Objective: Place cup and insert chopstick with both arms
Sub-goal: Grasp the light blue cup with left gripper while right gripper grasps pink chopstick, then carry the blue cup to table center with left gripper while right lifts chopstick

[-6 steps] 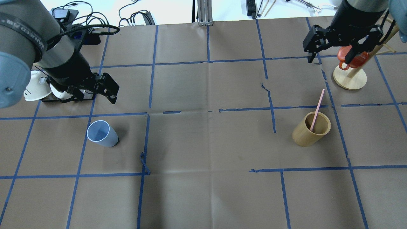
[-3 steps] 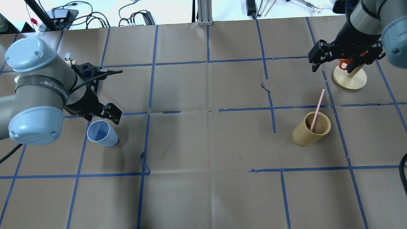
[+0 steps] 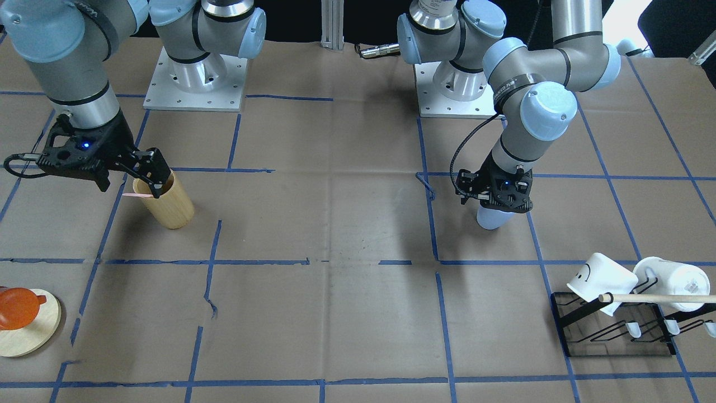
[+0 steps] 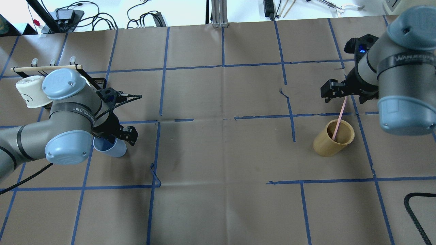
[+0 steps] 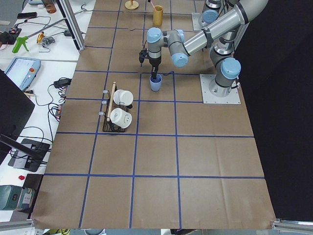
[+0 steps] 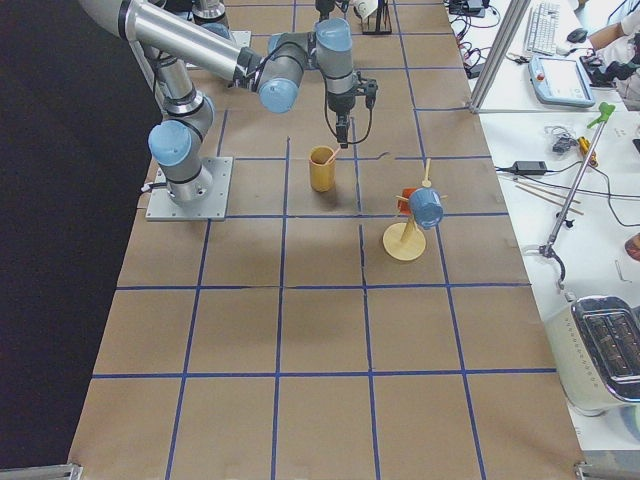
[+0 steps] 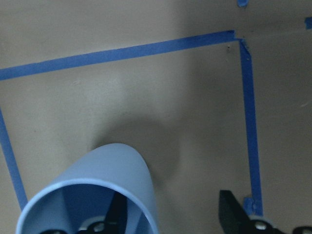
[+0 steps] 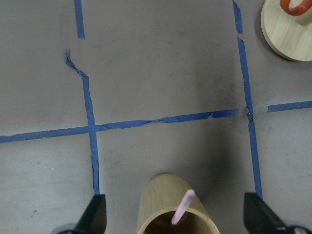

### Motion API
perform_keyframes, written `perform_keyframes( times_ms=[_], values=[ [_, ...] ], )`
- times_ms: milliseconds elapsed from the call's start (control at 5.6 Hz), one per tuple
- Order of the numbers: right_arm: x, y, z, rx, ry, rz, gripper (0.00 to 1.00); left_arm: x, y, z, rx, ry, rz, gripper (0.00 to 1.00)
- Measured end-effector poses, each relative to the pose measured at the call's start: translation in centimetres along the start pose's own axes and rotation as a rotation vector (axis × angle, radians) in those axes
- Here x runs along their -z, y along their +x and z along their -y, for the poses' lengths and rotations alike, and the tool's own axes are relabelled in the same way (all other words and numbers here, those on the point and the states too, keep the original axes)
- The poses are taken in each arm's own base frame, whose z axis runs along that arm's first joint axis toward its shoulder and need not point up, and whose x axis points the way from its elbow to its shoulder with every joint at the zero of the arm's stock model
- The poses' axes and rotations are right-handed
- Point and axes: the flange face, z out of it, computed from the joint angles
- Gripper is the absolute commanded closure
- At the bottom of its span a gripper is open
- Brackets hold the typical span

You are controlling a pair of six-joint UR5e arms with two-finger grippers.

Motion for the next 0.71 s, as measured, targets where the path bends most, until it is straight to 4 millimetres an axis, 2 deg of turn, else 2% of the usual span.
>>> perform_keyframes(
  times_ms=[179, 357, 536, 714],
  values=[
    [-0.5, 0.0, -0.6, 0.007, 0.025, -0.005, 0.02, -0.1, -0.1, 0.1, 0.002, -0.003, 0.01, 1.0],
    [-0.6, 0.0, -0.7, 0.009, 0.041, -0.007, 0.37, 0.1, -0.2, 0.2, 0.004, 0.001, 0.017, 1.0],
    [-0.5, 0.0, -0.6, 0.011, 0.056, -0.009, 0.64, 0.9, -0.1, 0.5, 0.018, 0.004, 0.028, 1.0],
    [-0.5, 0.0, -0.6, 0.012, 0.06, -0.011, 0.77, 2.3, 1.0, 1.7, 0.075, 0.005, 0.033, 1.0]
  ],
)
